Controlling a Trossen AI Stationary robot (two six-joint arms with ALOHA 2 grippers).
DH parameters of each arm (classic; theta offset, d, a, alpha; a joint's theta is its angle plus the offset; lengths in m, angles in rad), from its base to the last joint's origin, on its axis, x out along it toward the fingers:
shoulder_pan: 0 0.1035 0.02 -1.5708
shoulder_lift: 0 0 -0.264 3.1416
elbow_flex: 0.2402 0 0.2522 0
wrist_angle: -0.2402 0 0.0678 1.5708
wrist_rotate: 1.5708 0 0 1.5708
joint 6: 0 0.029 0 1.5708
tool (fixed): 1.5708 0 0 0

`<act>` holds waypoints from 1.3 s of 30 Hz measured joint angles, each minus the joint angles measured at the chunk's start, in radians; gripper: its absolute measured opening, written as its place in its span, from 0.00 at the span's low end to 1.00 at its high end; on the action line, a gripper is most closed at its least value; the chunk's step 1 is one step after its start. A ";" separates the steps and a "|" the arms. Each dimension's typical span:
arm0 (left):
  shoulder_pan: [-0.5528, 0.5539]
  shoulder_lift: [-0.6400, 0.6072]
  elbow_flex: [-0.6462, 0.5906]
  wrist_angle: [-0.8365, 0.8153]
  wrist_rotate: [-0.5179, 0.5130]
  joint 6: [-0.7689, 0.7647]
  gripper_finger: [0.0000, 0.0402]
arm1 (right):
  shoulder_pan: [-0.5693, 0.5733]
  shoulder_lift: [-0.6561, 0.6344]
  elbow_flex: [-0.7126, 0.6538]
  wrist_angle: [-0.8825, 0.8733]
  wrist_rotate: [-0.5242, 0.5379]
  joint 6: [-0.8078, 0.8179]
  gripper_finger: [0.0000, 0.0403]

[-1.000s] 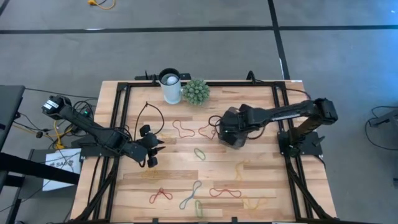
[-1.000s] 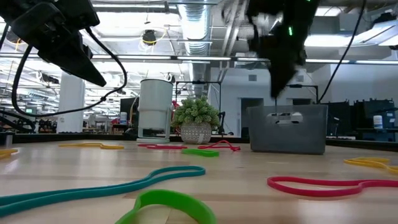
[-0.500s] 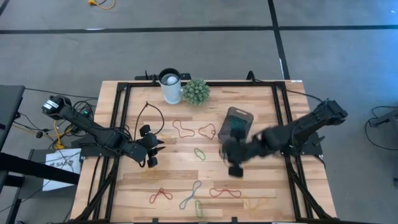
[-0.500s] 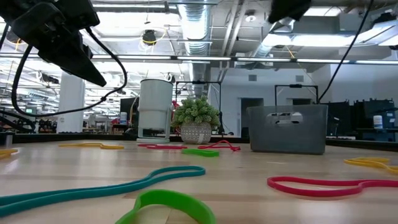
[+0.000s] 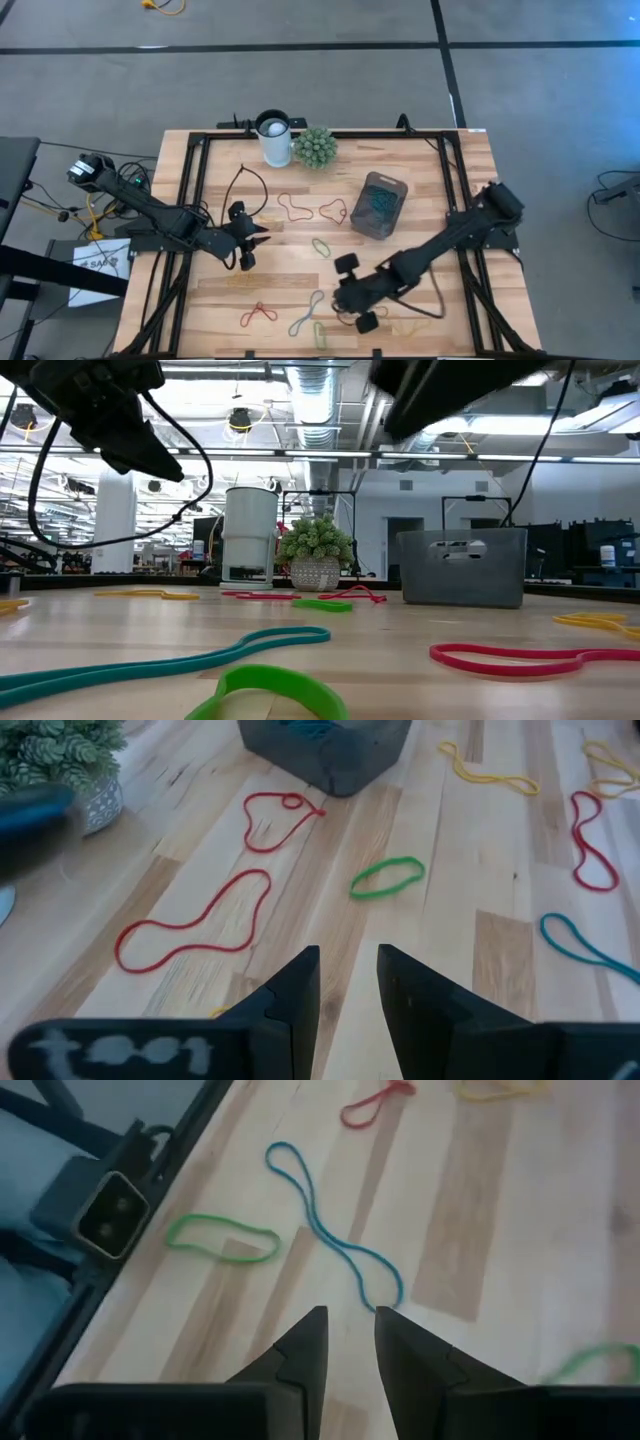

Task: Pick and place items into bin
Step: Put the blue rubber band into the black bin

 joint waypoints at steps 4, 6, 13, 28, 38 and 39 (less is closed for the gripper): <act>0.000 0.000 0.000 -0.002 0.000 -0.004 0.23 | -0.073 0.053 0.000 0.043 -0.120 0.000 0.20; 0.000 0.000 0.000 -0.003 -0.001 0.001 0.23 | -0.104 0.082 0.000 0.091 -0.182 -0.004 0.20; 0.000 0.000 0.000 -0.010 -0.002 0.006 0.23 | -0.140 0.176 0.000 0.237 -0.302 -0.053 0.18; 0.000 0.000 0.000 -0.019 -0.001 0.020 0.23 | -0.132 0.240 -0.002 0.247 -0.300 -0.062 0.18; 0.000 0.000 0.000 -0.020 -0.001 0.020 0.23 | -0.167 0.274 0.025 0.222 -0.303 -0.052 0.18; 0.000 0.000 0.000 -0.020 -0.001 0.020 0.23 | -0.167 0.274 0.026 0.215 -0.303 -0.051 0.18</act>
